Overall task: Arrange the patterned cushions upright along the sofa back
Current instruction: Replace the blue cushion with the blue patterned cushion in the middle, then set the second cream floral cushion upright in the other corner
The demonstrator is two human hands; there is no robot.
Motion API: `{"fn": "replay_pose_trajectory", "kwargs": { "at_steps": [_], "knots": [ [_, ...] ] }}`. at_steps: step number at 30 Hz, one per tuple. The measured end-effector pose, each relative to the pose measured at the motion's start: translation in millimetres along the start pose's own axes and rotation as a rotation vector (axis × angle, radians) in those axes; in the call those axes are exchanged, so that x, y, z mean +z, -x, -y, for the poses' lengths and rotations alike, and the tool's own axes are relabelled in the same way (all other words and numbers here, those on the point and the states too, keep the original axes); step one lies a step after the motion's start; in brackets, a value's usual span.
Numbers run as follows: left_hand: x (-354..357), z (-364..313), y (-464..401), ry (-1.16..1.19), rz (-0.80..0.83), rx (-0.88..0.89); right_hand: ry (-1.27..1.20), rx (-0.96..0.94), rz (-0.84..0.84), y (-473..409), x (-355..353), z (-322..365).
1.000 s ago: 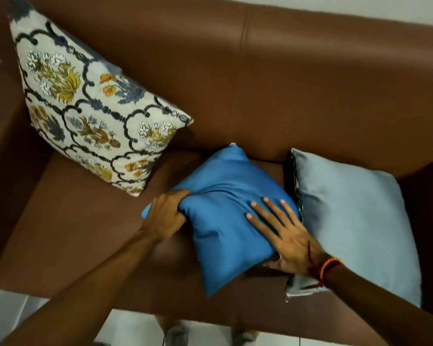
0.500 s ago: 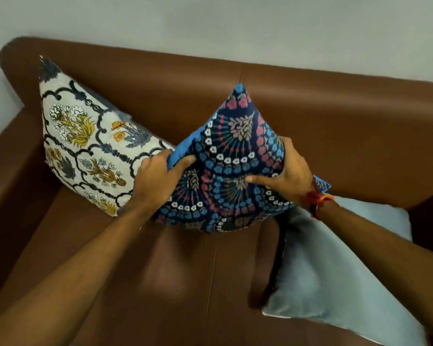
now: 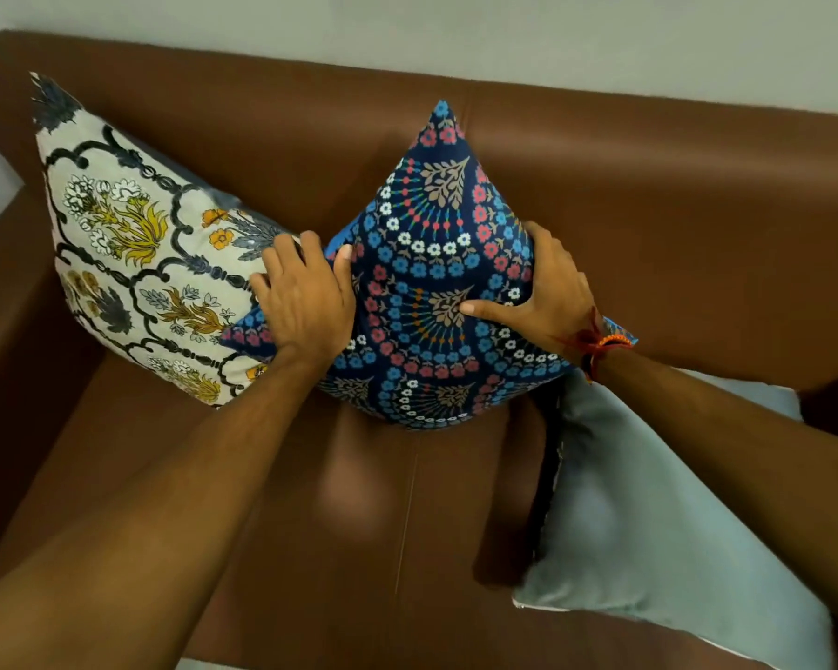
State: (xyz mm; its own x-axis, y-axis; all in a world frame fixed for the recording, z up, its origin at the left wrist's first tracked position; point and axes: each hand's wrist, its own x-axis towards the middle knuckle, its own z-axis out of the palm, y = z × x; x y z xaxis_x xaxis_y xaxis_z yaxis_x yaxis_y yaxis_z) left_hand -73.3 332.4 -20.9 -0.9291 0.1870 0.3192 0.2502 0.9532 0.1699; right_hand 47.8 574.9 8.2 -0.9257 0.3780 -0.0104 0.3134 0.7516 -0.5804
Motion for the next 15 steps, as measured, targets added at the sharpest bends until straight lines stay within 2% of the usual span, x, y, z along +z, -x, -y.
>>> {"fn": "replay_pose_trajectory", "kwargs": {
  "at_steps": [3,6,8,9,11,13,15],
  "knots": [
    [-5.7,-2.2,7.2,0.118,-0.081,0.006,0.004,-0.009,-0.006,9.2,-4.4,-10.2],
    [-21.5,-18.9,21.1,0.339,-0.242,-0.010,0.049,-0.004,-0.032,24.8,-13.5,-31.1],
    [-28.5,-45.5,35.2,0.424,-0.358,0.058,0.087,0.006,-0.054,41.8,-21.0,-53.7],
    [-28.9,-62.9,46.4,0.440,-0.372,0.150,0.114,0.008,-0.059,51.7,-24.4,-67.9],
    [-18.7,-104.0,86.7,0.433,-0.266,0.420,0.175,0.018,-0.037,80.4,-33.2,-104.9],
    [2.9,-140.8,141.4,0.374,-0.071,0.780,0.246,0.034,0.026,114.4,-42.5,-148.1],
    [25.1,-157.6,198.4,0.215,0.174,1.168,0.320,0.064,0.109,152.8,-51.8,-188.9]
  ]
}}
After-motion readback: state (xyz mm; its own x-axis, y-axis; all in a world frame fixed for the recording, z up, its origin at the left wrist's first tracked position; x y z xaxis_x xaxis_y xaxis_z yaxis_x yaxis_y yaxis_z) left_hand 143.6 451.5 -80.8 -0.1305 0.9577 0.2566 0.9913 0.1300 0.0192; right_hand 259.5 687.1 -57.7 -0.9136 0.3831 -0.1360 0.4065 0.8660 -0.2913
